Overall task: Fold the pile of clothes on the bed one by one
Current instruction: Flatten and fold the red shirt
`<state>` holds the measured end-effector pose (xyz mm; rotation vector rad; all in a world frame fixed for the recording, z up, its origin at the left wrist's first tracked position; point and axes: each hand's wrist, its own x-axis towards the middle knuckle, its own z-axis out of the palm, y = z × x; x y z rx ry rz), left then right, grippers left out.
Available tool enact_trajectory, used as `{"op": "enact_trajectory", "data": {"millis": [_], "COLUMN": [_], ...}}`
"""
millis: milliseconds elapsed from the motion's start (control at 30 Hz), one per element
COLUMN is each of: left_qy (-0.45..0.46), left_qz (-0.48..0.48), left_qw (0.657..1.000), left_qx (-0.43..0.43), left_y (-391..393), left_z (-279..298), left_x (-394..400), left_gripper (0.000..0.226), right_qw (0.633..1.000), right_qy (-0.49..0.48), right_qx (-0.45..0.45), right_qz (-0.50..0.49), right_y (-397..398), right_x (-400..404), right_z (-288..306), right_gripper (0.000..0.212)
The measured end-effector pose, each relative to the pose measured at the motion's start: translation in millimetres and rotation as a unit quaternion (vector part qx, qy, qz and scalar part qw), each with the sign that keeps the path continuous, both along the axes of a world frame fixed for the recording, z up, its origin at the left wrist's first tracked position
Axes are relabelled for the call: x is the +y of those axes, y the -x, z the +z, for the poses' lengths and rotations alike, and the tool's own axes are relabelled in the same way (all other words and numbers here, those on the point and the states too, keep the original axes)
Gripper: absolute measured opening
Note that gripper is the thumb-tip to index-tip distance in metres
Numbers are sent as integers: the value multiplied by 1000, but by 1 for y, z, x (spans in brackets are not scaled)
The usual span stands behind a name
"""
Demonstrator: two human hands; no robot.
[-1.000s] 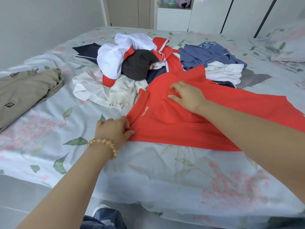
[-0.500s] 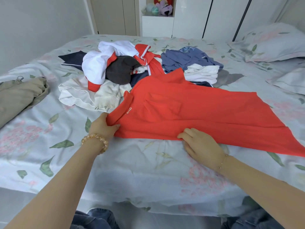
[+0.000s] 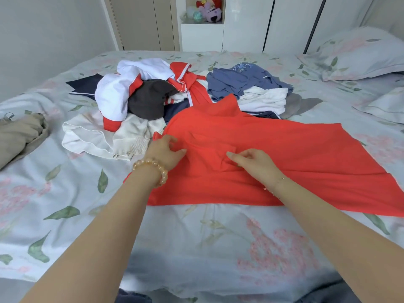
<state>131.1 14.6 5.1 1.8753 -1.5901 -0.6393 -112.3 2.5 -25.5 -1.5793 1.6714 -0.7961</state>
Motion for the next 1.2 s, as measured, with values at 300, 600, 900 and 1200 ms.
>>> {"op": "enact_trajectory", "data": {"millis": [300, 600, 900, 1200], "left_qy": [-48, 116, 52, -42], "left_qz": [9, -174, -237, -224], "left_qw": [976, 960, 943, 900], "left_qx": [214, 185, -225, -372], "left_y": [9, -25, -34, -4], "left_z": [-24, -3, -20, -36], "left_x": [-45, -14, 41, 93], "left_gripper": [48, 28, 54, 87], "right_qw": [988, 916, 866, 844], "right_qy": [72, 311, 284, 197], "right_qx": [-137, 81, 221, 394], "right_qz": [-8, 239, 347, 306], "right_y": [-17, 9, 14, 39], "right_x": [-33, 19, 53, 75], "right_z": [-20, 3, -16, -22], "right_gripper": [32, 19, 34, 74]}}
